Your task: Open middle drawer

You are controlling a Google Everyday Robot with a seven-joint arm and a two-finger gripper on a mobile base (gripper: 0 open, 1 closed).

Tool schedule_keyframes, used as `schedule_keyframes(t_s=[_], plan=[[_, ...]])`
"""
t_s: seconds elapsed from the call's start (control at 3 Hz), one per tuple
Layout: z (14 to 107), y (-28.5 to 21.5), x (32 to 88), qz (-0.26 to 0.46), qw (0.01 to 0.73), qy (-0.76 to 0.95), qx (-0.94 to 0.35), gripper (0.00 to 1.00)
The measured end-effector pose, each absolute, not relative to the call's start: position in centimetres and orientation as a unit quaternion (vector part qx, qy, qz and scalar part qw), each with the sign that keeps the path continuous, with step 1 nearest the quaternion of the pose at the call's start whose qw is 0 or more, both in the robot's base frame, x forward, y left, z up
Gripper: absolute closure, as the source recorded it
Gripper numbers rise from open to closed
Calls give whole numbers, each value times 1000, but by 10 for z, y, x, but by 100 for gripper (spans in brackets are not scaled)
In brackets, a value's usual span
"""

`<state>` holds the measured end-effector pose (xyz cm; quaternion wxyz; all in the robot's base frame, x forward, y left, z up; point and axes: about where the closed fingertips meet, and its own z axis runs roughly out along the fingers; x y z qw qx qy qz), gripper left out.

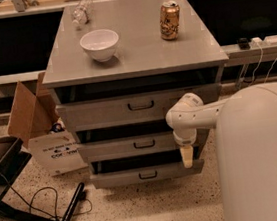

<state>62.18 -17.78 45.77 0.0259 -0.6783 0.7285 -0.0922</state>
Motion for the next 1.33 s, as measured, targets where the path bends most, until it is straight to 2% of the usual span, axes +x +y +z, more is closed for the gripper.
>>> schedule_keyframes(t_s=[0.67, 1.0, 1.33], plan=[[437, -160, 646, -74, 35, 716, -693, 0], [429, -152, 658, -60, 41, 712, -698, 16], [426, -152, 659, -50, 42, 717, -694, 40]])
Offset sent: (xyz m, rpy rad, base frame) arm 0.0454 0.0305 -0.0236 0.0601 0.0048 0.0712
